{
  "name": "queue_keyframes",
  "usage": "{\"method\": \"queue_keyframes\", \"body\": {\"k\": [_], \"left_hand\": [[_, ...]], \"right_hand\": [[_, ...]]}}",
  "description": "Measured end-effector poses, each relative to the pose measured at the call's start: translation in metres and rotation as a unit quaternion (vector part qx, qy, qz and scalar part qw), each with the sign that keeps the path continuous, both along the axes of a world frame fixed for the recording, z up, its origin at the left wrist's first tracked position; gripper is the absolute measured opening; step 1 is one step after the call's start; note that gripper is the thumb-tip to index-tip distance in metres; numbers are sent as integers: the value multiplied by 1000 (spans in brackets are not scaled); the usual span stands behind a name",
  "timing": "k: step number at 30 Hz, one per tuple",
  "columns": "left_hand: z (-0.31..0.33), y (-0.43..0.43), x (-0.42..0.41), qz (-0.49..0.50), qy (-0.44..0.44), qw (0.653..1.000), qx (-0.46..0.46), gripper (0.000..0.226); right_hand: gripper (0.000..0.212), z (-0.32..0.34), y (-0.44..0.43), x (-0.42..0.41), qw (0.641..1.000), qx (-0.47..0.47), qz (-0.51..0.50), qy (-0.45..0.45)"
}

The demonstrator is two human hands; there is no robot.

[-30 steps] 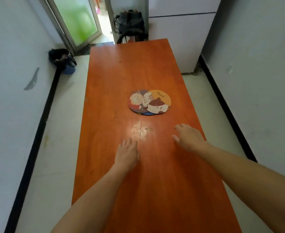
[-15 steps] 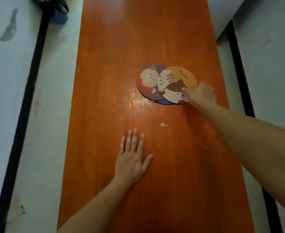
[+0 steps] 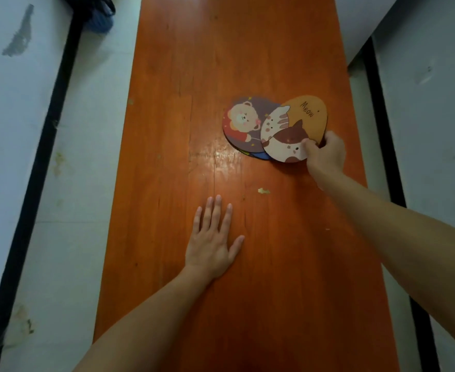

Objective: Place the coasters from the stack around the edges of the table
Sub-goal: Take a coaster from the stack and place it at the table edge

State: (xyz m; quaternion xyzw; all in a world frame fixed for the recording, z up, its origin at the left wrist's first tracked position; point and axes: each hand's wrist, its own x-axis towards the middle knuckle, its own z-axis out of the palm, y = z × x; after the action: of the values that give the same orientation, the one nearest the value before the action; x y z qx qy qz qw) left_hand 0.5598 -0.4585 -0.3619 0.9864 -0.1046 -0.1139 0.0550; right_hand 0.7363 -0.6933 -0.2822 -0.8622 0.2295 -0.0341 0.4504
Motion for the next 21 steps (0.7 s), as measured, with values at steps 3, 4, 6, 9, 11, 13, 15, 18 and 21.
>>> {"method": "queue_keyframes", "body": {"k": [3,4,6,9,11,13,15,18,21], "left_hand": [[2,-1,0,3,2,1000,14,76],[3,-1,0,2,4,1000,19,76],[7,-1,0,0,11,999,30,77],[18,-4,-7,15,30,999,35,72],[29,-5,-25,38,32,998,26,66],[39,-3,-57,54,14,998,8,60],[47,1,-98,73,-7,997,-16,55],[51,12,-161,121,0,992,-36,53],[46,29,-218,152,9,988,-26,53]], "right_hand": [[4,24,-4,-37,997,-9,56,-54],[1,31,-7,-51,995,-12,73,-62],[9,44,-11,-79,992,-18,105,-67],[16,58,-13,-125,987,-11,151,-49],[16,61,-9,-158,984,6,179,-23],[15,62,-3,-191,979,15,203,-2],[15,64,4,-229,974,33,225,12],[18,65,18,-285,964,78,251,37],[25,61,36,-334,949,139,279,48]]}}
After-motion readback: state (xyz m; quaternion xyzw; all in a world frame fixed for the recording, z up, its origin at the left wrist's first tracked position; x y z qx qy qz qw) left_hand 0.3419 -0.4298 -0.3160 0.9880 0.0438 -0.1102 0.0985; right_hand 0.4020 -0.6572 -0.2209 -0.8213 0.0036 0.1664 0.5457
